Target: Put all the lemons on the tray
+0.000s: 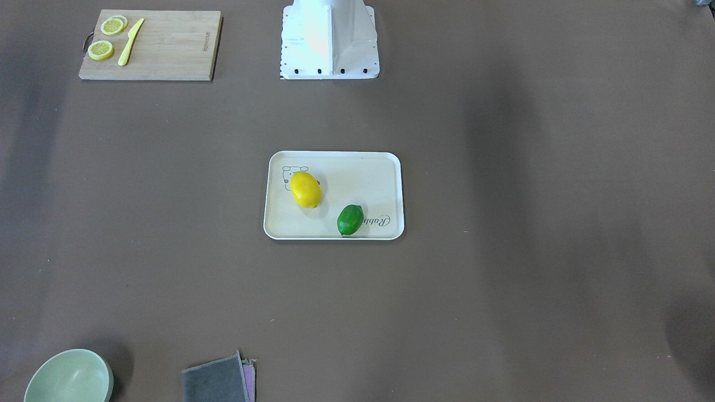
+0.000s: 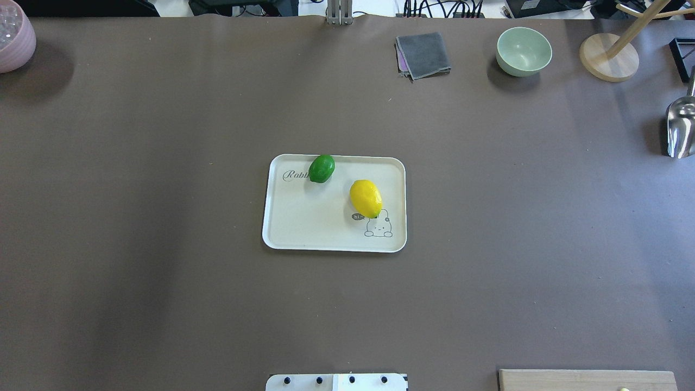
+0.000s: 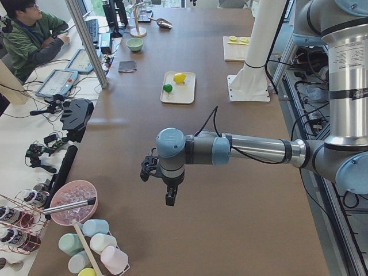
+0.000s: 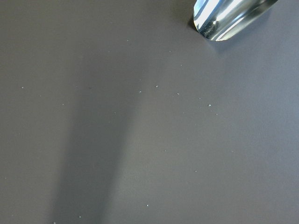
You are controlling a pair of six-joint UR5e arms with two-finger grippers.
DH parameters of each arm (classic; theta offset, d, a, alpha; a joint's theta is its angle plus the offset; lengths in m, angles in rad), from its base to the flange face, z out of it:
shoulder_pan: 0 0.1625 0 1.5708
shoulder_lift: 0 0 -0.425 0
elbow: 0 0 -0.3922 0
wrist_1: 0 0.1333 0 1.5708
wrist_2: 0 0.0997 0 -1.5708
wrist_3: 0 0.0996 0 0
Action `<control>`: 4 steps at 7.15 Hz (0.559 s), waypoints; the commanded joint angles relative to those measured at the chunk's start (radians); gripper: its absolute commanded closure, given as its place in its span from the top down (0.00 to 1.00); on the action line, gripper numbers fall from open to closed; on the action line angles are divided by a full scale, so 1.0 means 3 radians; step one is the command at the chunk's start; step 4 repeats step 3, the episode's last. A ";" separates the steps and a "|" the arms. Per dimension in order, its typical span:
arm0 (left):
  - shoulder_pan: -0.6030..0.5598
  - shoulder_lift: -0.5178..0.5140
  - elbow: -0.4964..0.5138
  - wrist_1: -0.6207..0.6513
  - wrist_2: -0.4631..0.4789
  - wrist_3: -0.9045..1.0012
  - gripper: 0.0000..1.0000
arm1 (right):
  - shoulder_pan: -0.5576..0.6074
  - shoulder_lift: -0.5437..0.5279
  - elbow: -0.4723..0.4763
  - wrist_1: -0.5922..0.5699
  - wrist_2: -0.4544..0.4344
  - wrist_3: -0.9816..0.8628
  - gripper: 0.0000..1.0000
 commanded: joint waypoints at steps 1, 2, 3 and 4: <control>0.0004 0.0000 -0.0004 0.0000 -0.0020 0.0000 0.98 | 0.0000 0.0002 0.0000 0.0000 0.0000 0.0000 1.00; -0.0001 0.0000 -0.0009 0.0000 -0.0020 0.0000 0.98 | 0.0000 0.0002 0.0000 0.0000 0.0000 0.0000 1.00; -0.0001 0.0000 -0.0029 0.0000 -0.0025 0.0000 0.98 | 0.0000 0.0002 0.0000 0.0000 0.0000 0.0000 1.00; -0.0001 0.0000 -0.0029 0.0000 -0.0025 0.0000 0.98 | 0.0000 0.0002 0.0000 0.0000 0.0000 0.0000 1.00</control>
